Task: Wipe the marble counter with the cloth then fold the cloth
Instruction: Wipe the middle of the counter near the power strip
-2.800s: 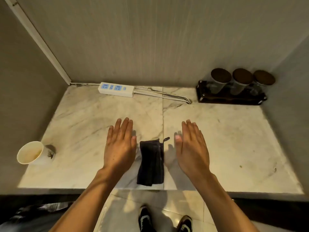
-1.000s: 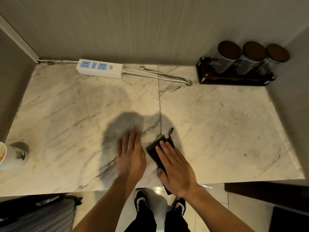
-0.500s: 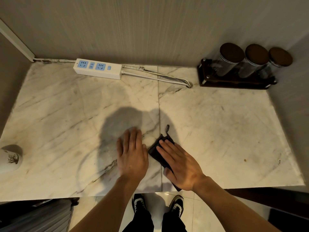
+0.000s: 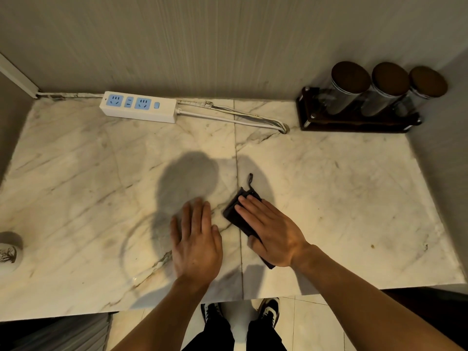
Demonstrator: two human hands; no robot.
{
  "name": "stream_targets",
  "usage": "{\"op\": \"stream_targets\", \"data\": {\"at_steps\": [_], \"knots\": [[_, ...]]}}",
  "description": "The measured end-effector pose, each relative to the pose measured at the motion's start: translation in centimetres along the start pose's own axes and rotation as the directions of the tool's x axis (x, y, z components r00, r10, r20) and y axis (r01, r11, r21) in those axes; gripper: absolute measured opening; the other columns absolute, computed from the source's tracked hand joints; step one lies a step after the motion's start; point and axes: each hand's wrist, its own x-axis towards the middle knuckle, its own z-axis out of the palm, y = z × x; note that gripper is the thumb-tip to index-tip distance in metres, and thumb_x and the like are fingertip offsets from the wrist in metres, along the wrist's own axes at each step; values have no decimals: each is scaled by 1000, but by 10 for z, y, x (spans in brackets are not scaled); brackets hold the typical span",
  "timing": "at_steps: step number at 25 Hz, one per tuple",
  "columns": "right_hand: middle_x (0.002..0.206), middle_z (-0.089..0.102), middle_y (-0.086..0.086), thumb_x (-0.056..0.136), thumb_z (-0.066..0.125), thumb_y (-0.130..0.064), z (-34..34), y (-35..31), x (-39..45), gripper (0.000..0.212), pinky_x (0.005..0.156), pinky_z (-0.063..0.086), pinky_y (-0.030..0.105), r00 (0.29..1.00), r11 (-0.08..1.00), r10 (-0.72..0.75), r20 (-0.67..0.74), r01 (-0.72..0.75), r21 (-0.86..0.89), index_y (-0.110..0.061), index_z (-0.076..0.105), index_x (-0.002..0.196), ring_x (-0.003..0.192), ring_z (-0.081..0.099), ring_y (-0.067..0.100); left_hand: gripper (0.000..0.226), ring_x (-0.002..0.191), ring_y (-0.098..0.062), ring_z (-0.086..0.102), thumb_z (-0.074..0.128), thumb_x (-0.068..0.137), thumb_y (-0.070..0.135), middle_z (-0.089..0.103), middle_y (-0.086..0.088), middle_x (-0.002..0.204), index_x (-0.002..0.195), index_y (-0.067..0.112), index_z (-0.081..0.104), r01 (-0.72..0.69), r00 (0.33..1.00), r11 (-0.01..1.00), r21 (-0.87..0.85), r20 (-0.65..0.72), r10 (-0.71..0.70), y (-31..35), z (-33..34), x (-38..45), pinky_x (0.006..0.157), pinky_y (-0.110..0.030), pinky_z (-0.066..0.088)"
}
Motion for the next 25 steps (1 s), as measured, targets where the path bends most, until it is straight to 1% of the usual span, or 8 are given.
{"op": "stream_targets", "data": {"at_steps": [3, 9, 12, 15, 18, 21, 25], "knots": [[160, 9, 5, 88, 39, -32, -3, 9, 14, 70, 119, 11, 39, 999, 999, 29, -20, -28, 26, -13, 17, 151, 147, 4, 18, 55, 145, -28, 20, 26, 96, 35, 28, -10, 156, 147, 13, 30, 1, 1000, 1000, 4, -2, -1, 0, 1, 0, 116, -54, 17], [159, 15, 5, 87, 48, -28, -9, 26, 41, 71, 119, 13, 37, 994, 997, 70, -86, -67, 43, -13, 21, 151, 147, 8, 18, 55, 144, -27, 22, 26, 96, 35, 31, -9, 155, 146, 14, 33, 13, 1000, 1000, 8, -14, -13, 1, 1, 0, 115, -54, 17], [159, 16, 6, 88, 46, -30, -12, 35, 57, 70, 119, 12, 37, 990, 996, 89, -109, -87, 16, -13, 20, 151, 146, 10, 18, 55, 144, -27, 22, 26, 95, 36, 31, -8, 155, 146, 14, 33, 16, 1000, 1000, 10, -16, -16, 2, -1, 1, 116, -53, 16], [160, 15, 6, 89, 46, -31, -15, 43, 72, 69, 119, 9, 35, 988, 995, 104, -114, -104, 9, -13, 19, 151, 146, 10, 18, 55, 144, -27, 23, 27, 95, 35, 30, -8, 155, 146, 14, 33, 21, 1000, 1000, 6, -7, -21, 3, -3, 0, 116, -53, 18], [160, 11, 6, 92, 42, -33, -16, 48, 84, 68, 119, 8, 36, 979, 987, 162, -124, -161, 18, -14, 15, 151, 147, 6, 17, 55, 144, -27, 23, 28, 95, 35, 30, -8, 156, 146, 14, 33, 23, 1000, 1000, 8, 4, -23, 4, -5, 1, 115, -54, 19], [161, 7, 4, 92, 36, -36, -17, 51, 93, 68, 119, 8, 37, 961, 970, 243, -130, -240, 37, -14, 11, 151, 147, 2, 17, 56, 145, -26, 19, 26, 95, 36, 27, -6, 157, 148, 15, 30, 25, 1000, 1000, 11, 18, -25, 4, -5, 1, 116, -53, 17], [161, 12, 7, 90, 36, -37, -18, 54, 106, 69, 119, 10, 38, 922, 938, 345, -175, -335, 87, -14, 14, 151, 146, 8, 21, 57, 146, -24, 18, 24, 96, 36, 26, -5, 157, 148, 16, 28, 32, 999, 999, 9, 13, -32, 3, -2, 1, 116, -53, 17]]}}
